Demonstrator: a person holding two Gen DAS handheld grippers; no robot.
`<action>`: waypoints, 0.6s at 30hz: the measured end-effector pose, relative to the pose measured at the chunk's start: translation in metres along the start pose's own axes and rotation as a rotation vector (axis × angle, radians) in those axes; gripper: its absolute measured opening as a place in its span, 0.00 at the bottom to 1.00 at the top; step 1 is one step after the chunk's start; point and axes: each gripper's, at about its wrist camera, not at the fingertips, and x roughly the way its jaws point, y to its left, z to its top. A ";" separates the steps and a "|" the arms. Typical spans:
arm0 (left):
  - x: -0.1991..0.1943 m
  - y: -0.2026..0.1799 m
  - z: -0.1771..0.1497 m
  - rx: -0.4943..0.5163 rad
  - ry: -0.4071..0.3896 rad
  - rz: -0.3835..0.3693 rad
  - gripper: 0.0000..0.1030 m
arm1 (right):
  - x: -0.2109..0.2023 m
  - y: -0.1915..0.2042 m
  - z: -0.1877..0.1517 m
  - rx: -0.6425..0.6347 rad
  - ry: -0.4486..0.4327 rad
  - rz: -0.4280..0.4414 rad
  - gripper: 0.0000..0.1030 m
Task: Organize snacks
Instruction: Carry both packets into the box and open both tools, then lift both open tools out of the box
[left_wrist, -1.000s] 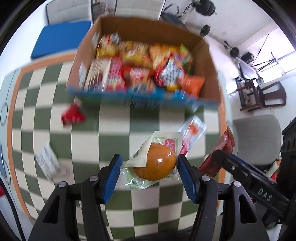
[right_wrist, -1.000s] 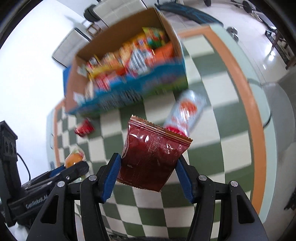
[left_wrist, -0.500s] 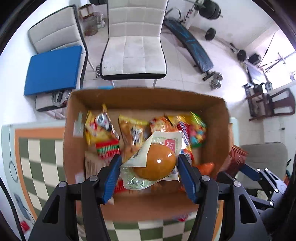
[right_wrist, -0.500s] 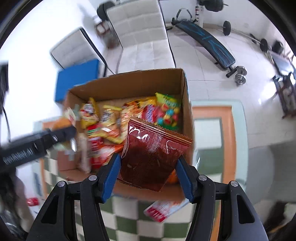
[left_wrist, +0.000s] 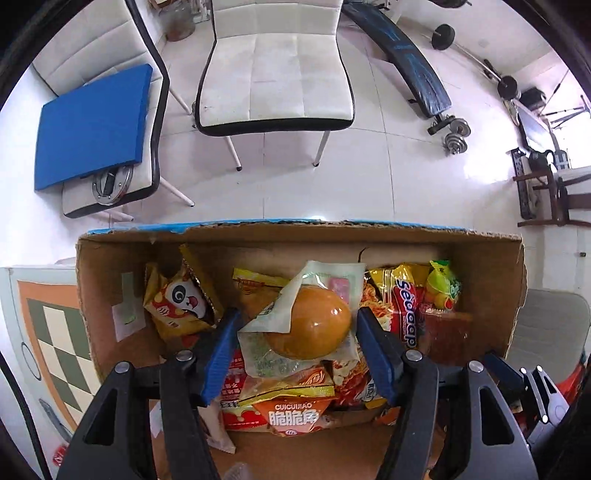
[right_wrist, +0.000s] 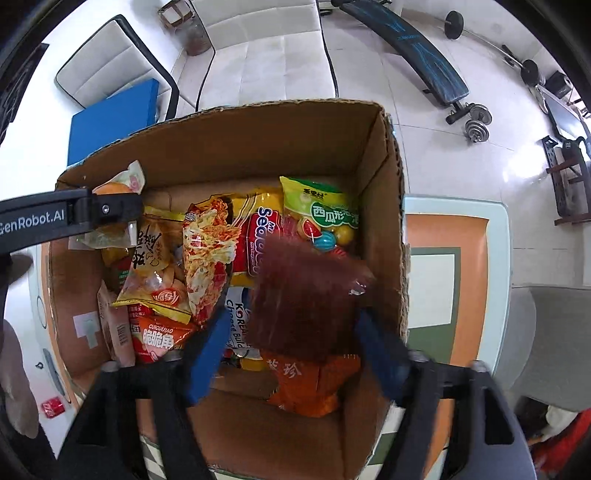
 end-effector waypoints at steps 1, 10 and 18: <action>-0.001 0.001 -0.001 -0.001 -0.008 -0.006 0.63 | 0.000 0.000 0.000 0.001 0.000 -0.005 0.84; -0.022 -0.002 -0.015 0.025 -0.076 -0.034 0.86 | -0.011 0.005 -0.003 0.013 -0.018 -0.006 0.90; -0.056 -0.003 -0.051 0.068 -0.205 0.014 0.86 | -0.033 0.013 -0.025 0.031 -0.080 0.006 0.91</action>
